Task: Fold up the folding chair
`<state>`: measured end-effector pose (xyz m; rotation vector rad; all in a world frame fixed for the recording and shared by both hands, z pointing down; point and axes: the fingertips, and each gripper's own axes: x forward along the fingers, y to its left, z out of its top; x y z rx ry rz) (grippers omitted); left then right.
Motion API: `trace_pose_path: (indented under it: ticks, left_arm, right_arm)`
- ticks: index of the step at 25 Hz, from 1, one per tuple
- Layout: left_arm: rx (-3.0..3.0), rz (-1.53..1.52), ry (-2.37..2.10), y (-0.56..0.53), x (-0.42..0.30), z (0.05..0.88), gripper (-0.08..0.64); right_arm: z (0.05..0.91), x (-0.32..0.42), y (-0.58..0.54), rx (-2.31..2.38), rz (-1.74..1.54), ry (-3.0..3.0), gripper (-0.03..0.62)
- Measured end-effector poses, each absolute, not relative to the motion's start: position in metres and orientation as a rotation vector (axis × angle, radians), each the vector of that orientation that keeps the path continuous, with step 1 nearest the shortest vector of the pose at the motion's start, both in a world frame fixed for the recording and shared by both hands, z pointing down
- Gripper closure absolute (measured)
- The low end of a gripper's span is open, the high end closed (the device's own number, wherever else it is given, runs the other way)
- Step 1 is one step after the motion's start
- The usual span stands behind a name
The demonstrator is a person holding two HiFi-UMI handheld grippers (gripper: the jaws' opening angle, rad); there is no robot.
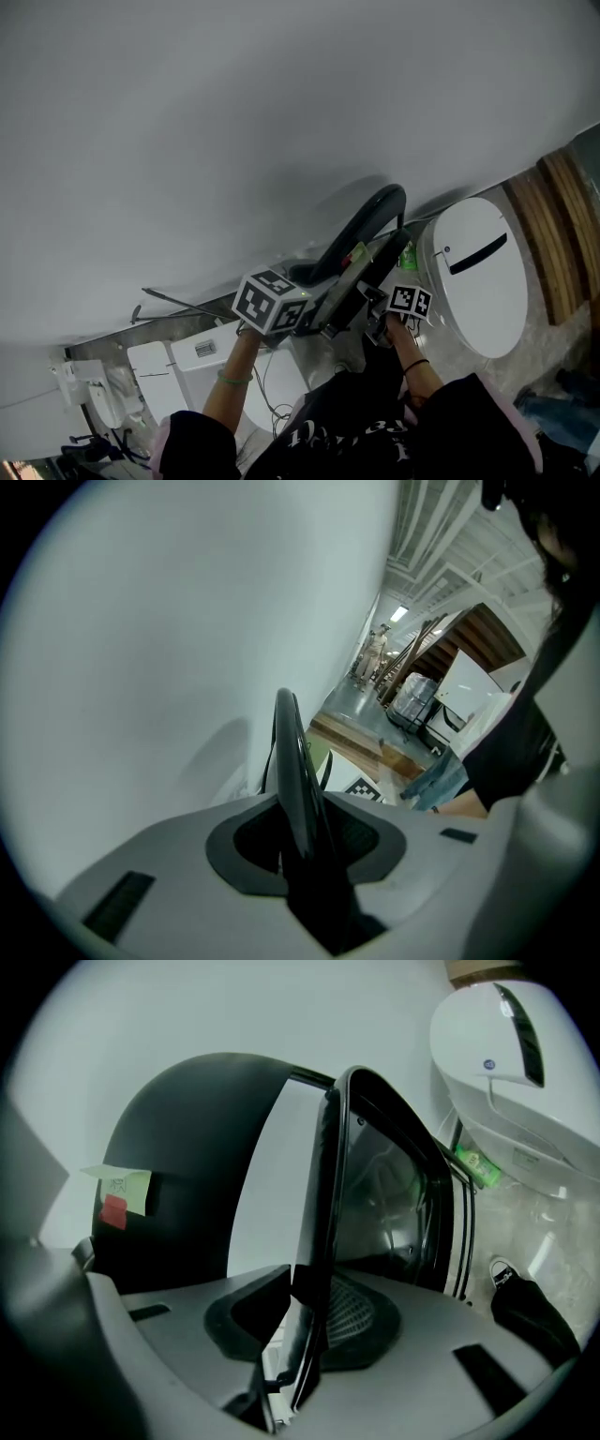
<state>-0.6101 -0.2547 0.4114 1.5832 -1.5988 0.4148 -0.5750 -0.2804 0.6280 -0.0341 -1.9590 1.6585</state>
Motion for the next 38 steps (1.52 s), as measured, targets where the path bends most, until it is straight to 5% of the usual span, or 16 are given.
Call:
trace_pose_path:
  ticks: [11, 38]
  left_arm:
    - [1.555, 0.539, -1.614, -0.276, -0.706, 0.414, 0.456]
    - [1.492, 0.512, -1.616, -0.223, -0.734, 0.447, 0.454]
  right_arm:
    - [0.623, -0.65, -0.29, -0.087, 1.709, -1.945, 0.511]
    - [0.651, -0.666, -0.245, -0.205, 1.574, -1.879, 0.511]
